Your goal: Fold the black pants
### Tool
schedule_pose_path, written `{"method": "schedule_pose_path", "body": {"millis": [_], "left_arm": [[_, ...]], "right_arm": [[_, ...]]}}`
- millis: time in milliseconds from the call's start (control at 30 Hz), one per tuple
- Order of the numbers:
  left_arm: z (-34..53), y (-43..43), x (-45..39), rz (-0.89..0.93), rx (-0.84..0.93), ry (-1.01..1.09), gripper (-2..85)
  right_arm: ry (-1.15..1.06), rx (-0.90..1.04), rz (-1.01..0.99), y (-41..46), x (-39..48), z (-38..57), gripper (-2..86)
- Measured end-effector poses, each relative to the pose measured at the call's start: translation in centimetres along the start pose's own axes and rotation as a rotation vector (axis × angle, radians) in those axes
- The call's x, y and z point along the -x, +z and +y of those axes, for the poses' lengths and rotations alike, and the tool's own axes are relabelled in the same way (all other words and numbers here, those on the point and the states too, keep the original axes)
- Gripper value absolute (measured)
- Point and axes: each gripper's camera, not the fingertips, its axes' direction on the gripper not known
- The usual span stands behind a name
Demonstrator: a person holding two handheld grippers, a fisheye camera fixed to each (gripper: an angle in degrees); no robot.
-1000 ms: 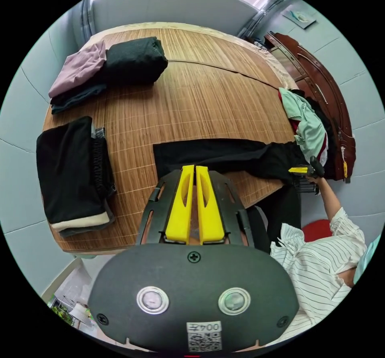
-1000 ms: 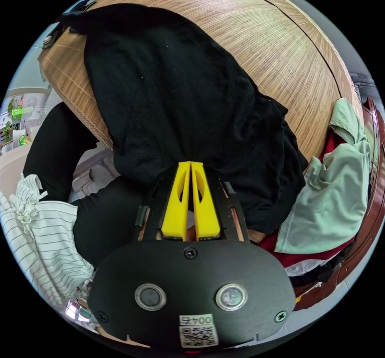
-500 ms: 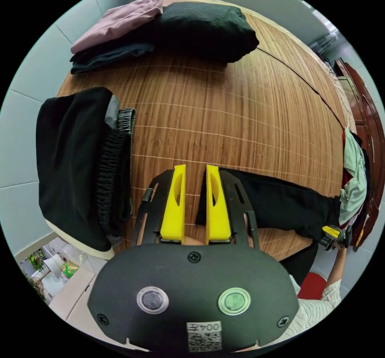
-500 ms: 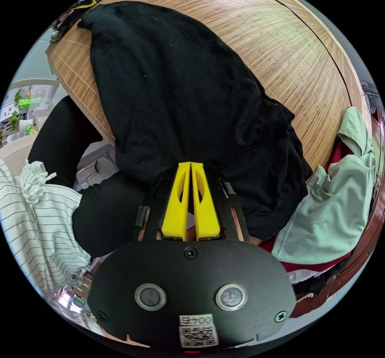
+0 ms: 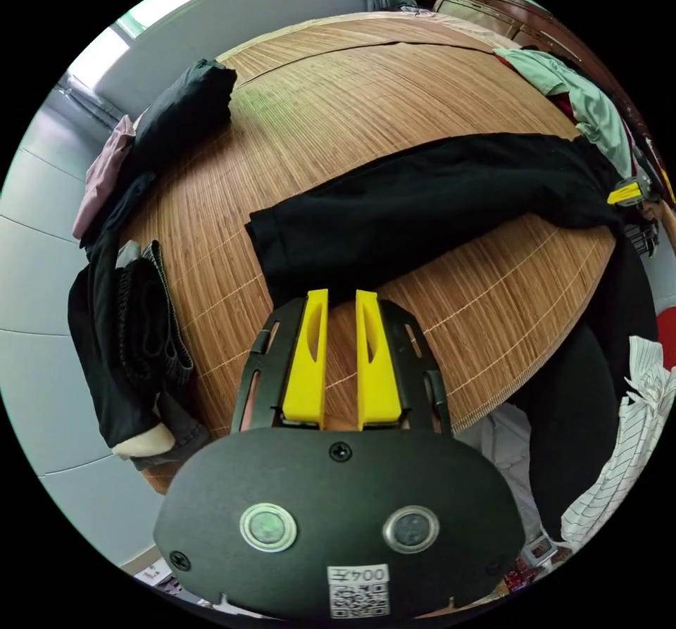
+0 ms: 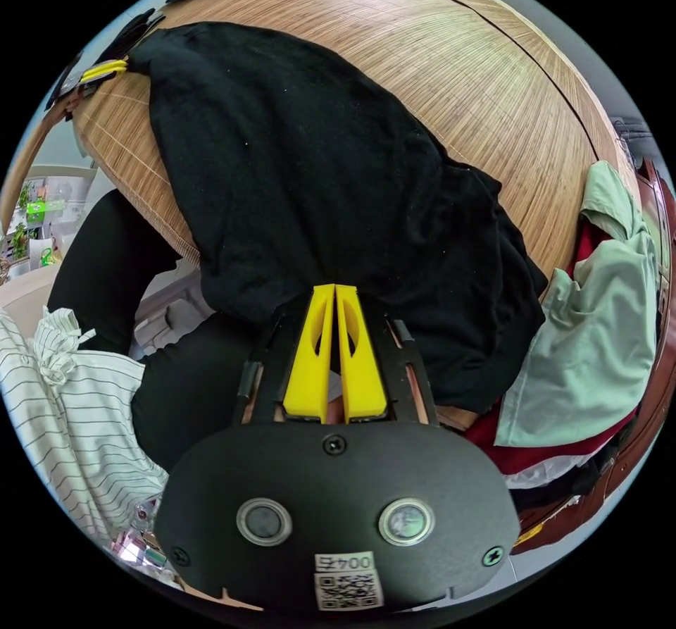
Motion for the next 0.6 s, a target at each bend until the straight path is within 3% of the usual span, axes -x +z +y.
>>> {"method": "schedule_pose_path", "body": {"millis": [167,333,600], "left_arm": [[-1.1,0.8,0.2,-0.016,0.035,-0.060,3.4],[1.3,0.6,0.6,-0.093,0.197,-0.029,1.6],[10.3,-1.3,3.3,0.035,0.101,-0.247,0.4]], "right_arm": [[-0.012,0.008,0.032,0.3,0.4,1.4,-0.7],[-0.114,-0.017,0.021,0.0,-0.1,3.9,-0.7],[-0.073,-0.111,-0.006,-1.1,-0.7,9.6,-0.6]]}}
